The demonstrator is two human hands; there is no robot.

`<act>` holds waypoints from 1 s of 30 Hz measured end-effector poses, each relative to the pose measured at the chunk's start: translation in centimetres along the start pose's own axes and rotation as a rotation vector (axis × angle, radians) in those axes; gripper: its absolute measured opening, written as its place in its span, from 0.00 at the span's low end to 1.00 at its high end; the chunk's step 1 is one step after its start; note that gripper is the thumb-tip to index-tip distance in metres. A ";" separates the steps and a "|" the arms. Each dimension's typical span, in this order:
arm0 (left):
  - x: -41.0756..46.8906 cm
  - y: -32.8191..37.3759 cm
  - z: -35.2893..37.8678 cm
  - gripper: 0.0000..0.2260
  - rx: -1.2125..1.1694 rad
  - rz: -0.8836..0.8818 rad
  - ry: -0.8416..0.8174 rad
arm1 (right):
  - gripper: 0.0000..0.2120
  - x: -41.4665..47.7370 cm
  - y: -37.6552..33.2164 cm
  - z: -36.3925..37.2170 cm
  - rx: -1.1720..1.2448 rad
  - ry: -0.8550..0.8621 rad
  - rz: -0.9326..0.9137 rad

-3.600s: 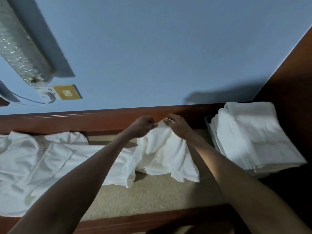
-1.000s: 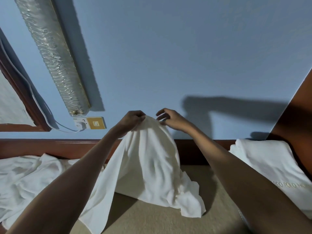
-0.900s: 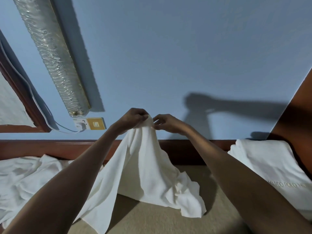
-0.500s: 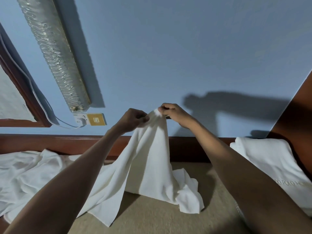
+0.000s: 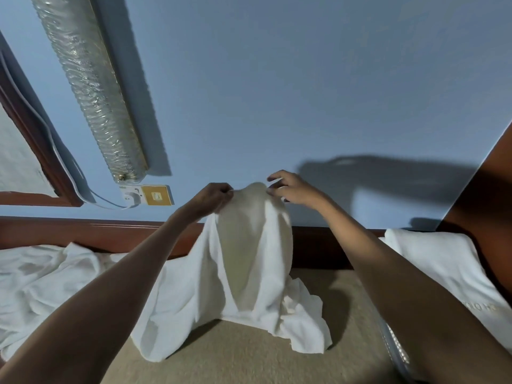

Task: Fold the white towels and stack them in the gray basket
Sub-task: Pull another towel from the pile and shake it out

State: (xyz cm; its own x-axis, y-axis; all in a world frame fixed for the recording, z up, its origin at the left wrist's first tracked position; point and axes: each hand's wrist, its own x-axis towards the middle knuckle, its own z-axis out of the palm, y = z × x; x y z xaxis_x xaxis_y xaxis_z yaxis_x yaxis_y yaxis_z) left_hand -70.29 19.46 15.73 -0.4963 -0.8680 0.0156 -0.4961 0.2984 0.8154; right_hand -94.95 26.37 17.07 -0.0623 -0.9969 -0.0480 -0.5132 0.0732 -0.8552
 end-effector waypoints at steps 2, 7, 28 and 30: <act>0.0 1.5 -0.6 0.12 -0.039 0.046 -0.047 | 0.19 0.2 -0.7 1.1 -0.057 -0.151 -0.013; 0.1 2.9 -2.0 0.08 0.089 0.156 -0.061 | 0.10 0.7 -2.0 2.2 -0.137 -0.197 -0.142; 0.3 2.6 -1.2 0.10 -0.093 0.002 -0.004 | 0.17 1.9 -0.7 -0.4 -0.054 -0.077 -0.002; 0.6 4.1 -1.2 0.10 -0.119 0.043 -0.013 | 0.16 1.7 -1.2 0.7 -0.148 -0.190 -0.055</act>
State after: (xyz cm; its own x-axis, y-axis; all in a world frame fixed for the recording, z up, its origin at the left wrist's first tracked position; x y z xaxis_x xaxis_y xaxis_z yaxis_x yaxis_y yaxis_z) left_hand -71.78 19.66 19.75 -0.5252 -0.8498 0.0450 -0.3867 0.2855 0.8769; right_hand -93.80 24.59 17.64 0.1239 -0.9860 -0.1118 -0.6321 0.0084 -0.7748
